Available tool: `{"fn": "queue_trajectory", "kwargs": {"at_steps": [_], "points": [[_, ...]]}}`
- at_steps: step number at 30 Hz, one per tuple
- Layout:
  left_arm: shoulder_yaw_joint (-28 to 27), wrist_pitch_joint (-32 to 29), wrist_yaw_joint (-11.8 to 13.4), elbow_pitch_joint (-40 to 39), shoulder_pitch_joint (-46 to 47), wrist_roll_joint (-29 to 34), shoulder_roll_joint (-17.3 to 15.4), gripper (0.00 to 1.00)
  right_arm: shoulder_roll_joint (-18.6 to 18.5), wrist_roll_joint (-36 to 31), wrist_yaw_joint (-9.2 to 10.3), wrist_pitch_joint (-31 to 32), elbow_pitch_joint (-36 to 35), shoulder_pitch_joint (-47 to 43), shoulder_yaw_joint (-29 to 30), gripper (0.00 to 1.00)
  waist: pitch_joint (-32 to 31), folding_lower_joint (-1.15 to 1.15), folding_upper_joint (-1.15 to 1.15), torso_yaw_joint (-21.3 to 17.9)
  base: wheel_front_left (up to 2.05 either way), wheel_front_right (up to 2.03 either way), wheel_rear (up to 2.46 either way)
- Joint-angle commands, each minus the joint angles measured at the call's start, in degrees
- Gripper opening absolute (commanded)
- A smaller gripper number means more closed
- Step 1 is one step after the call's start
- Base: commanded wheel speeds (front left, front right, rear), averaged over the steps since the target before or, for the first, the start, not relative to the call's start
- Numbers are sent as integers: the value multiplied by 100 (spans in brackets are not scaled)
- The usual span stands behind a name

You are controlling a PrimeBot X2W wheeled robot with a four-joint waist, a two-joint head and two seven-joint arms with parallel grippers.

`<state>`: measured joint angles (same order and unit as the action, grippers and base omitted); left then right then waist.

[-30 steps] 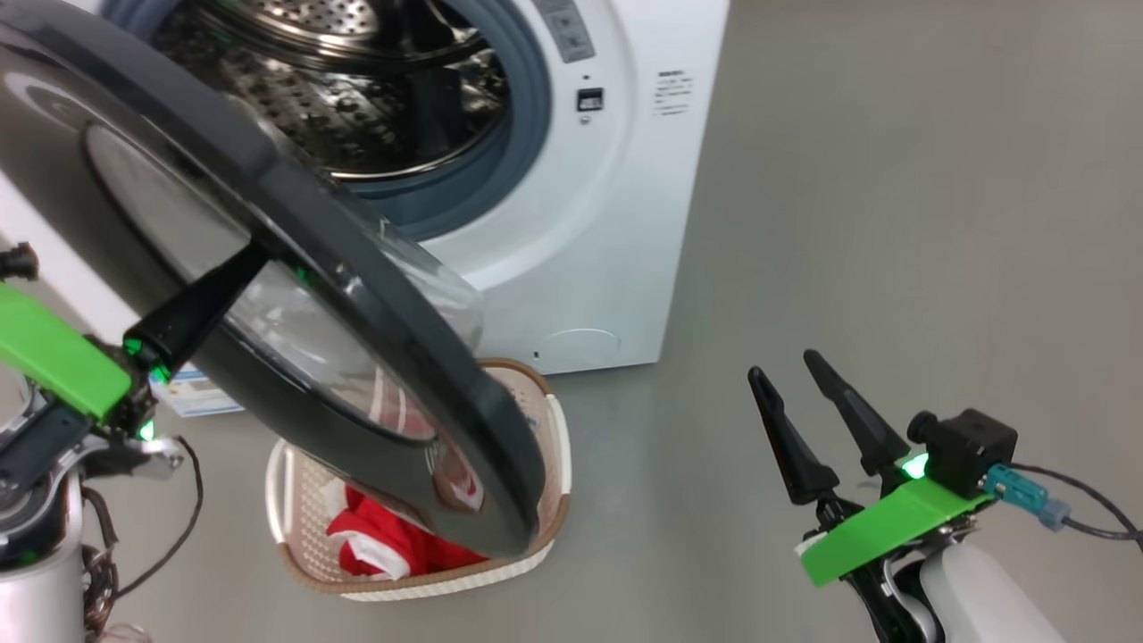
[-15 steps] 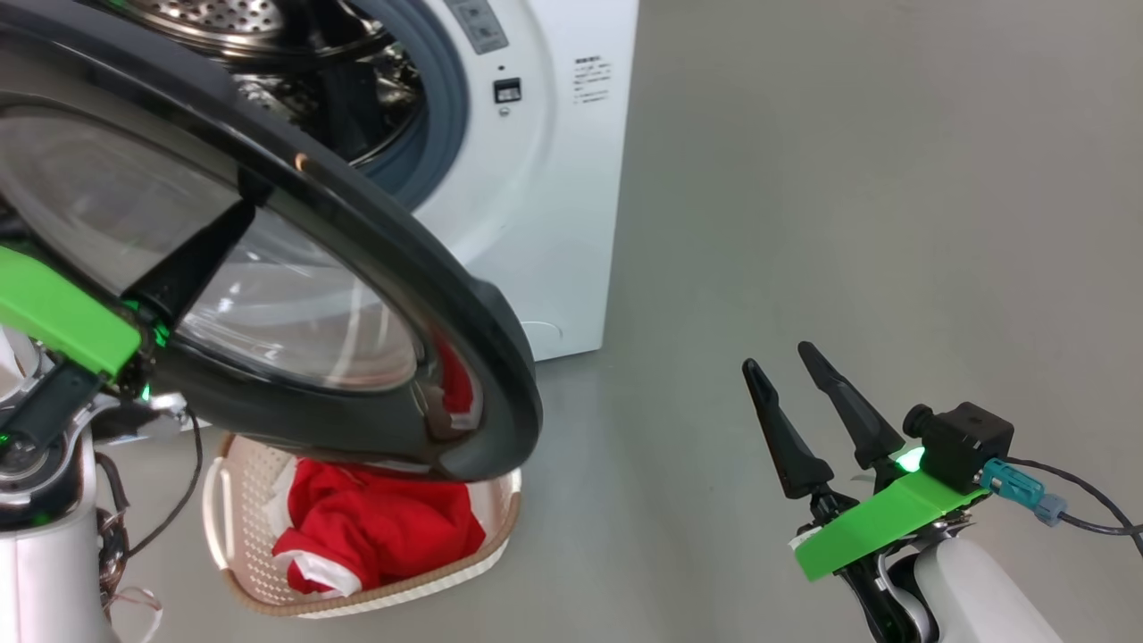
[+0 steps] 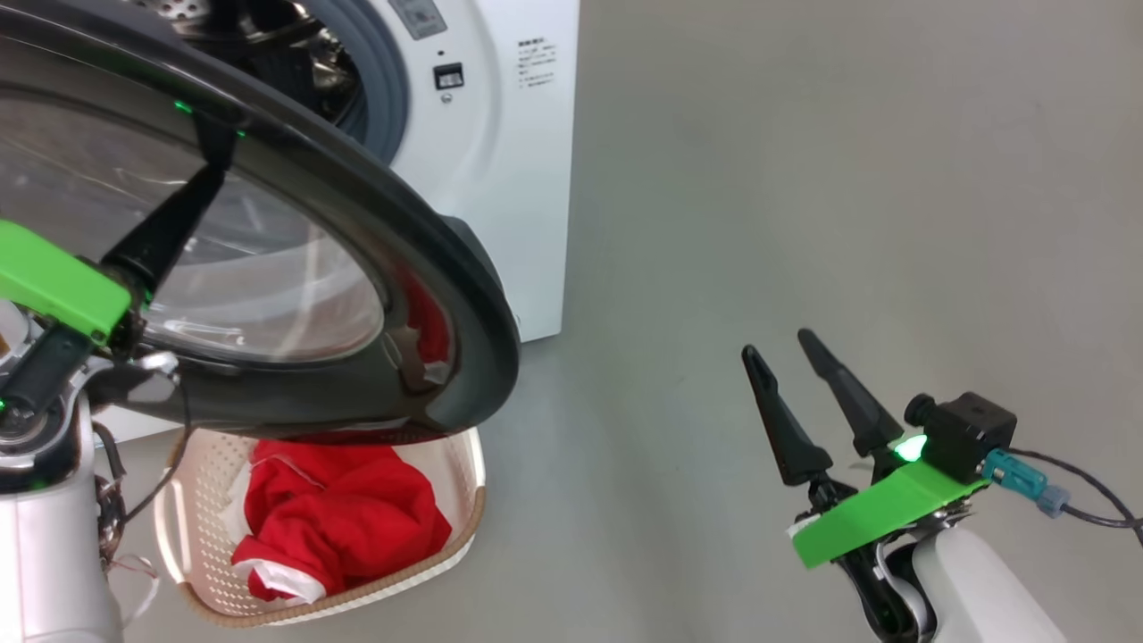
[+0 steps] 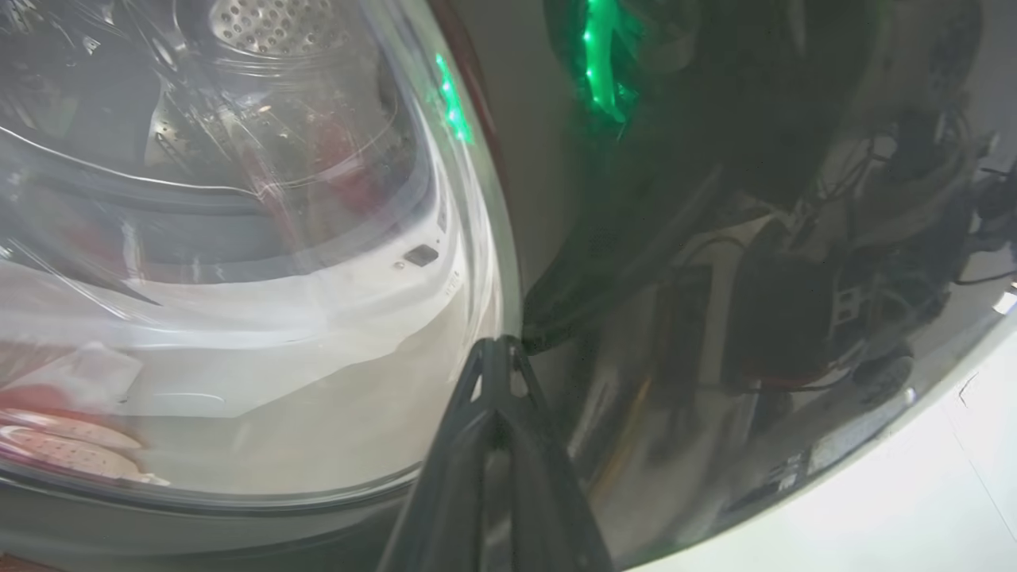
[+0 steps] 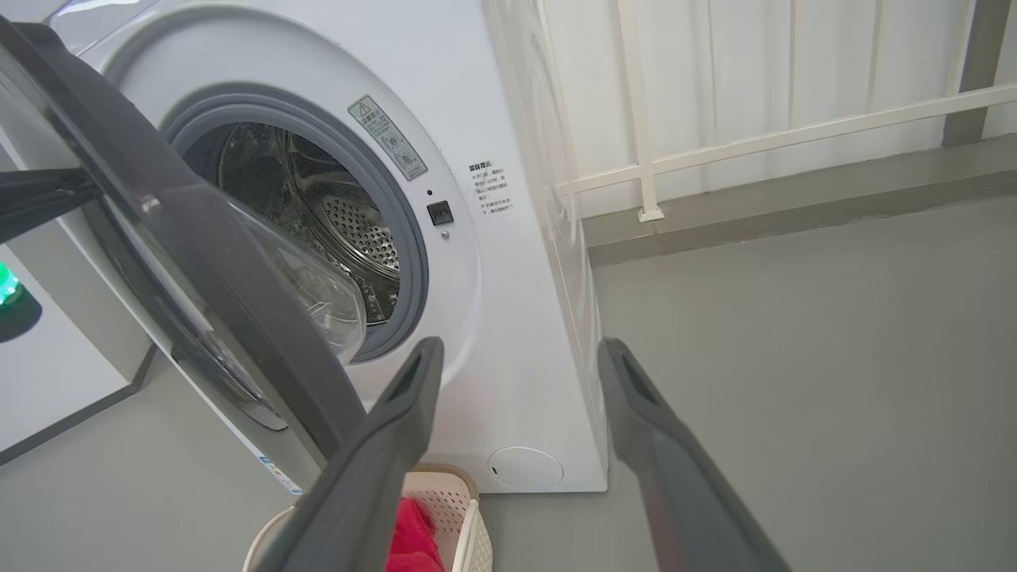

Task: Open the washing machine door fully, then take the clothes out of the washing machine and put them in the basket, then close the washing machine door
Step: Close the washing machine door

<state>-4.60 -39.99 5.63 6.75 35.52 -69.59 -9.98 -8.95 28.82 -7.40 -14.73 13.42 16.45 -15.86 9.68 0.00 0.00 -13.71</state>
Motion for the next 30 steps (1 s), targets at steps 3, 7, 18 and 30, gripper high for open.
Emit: {"fn": "queue_trajectory", "kwargs": {"at_steps": [3,7,18,30], "points": [[-174,66,-124,-115,324,71,-193,0,32,-24,-9,-27,-175,119,-74,100,53,0,0,-74,0,0,0],[-168,96,-153,-36,373,77,-187,0,43,-29,-9,-27,-174,125,-49,100,71,0,0,-117,0,0,0],[-147,122,-181,-17,384,67,-150,0,55,-57,-9,-27,-177,125,-3,100,81,0,0,-30,0,0,0],[-157,123,-183,-183,232,51,-143,0,32,-69,-9,-27,-158,130,13,100,65,0,0,188,0,0,0]]}}
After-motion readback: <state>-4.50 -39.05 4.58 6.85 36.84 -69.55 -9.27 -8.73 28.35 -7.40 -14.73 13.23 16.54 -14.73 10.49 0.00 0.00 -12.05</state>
